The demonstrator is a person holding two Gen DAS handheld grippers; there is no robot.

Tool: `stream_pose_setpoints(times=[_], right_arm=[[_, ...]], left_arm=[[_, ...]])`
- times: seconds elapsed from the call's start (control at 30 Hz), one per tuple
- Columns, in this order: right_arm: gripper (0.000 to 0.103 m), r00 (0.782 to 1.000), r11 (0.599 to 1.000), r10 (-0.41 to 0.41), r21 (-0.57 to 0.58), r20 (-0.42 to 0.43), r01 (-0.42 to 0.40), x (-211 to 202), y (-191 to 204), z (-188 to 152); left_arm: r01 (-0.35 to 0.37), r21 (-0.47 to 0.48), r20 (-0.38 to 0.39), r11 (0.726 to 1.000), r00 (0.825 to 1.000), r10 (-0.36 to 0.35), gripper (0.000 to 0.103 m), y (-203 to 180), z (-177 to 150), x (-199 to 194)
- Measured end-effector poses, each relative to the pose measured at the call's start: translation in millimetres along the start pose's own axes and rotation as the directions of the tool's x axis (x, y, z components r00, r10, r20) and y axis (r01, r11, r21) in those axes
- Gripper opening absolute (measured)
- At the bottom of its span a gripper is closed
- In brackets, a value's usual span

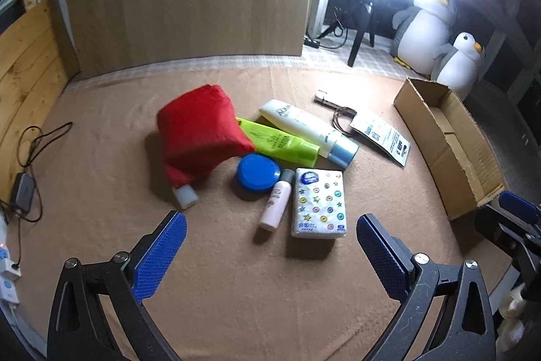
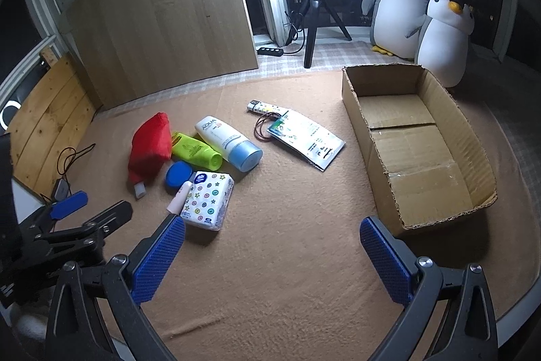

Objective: Organize objects
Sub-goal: 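Move the left tool to the Vinda tissue pack and close on it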

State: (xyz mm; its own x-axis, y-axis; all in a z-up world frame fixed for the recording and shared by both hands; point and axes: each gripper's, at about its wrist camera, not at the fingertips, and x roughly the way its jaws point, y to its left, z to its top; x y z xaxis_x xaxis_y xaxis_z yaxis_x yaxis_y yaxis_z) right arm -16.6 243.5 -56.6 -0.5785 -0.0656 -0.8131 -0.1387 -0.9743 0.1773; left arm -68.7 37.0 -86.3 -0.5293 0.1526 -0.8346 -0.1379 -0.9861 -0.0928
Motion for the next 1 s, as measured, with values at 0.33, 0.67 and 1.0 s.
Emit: stream_pose_setpoints(times=[0.33, 0.67, 1.0], right_arm=[[0.097, 1.000, 0.999, -0.015, 0.040, -0.008, 0.016, -2.5, -18.2, -3.1], [0.097, 0.998, 0.994, -0.056, 0.089, -0.010, 0.057, -11.6, -45.5, -9.4], [0.097, 0.998, 0.992, -0.064, 0.111, -0.013, 0.065, -15.3, -60.6, -12.1]], left_arm=[[0.055, 0.003, -0.089, 0.998, 0.995, -0.055, 0.076, -21.5, 24.1, 58.2], [0.083, 0.012, -0.164, 0.996, 0.983, -0.080, 0.051, -39.7, 37.4, 105.1], [0.112, -0.007, -0.183, 0.994, 0.977, -0.111, 0.037, -40.3, 29.2, 110.6]])
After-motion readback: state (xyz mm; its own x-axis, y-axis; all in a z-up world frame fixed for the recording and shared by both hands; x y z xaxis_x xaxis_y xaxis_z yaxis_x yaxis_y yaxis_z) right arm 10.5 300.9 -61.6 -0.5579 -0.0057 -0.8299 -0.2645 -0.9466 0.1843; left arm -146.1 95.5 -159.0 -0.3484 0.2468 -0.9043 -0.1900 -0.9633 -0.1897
